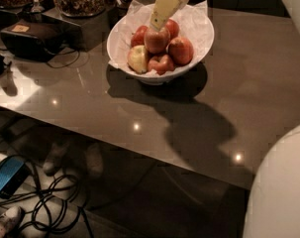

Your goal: Pick apple from white bowl

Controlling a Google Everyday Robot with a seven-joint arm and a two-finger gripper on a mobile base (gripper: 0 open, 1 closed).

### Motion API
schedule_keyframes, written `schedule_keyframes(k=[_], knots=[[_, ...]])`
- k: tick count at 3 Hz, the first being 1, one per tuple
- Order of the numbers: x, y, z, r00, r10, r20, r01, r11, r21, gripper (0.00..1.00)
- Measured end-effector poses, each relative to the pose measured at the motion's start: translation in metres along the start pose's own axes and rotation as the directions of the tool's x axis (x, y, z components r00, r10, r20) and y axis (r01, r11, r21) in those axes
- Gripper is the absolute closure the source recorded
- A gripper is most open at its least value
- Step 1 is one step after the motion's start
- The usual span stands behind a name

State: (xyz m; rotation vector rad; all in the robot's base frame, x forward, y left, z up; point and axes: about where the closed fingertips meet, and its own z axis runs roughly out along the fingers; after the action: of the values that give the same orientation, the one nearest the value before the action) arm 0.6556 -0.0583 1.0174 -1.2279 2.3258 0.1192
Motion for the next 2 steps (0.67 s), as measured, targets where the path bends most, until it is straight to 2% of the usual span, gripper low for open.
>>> schedule_keyframes(k=[2], knots=[[0.0036, -0.0082, 0.0170, 0.999, 0.028, -0.017, -0.028, 0.9994, -0.018, 0.22]])
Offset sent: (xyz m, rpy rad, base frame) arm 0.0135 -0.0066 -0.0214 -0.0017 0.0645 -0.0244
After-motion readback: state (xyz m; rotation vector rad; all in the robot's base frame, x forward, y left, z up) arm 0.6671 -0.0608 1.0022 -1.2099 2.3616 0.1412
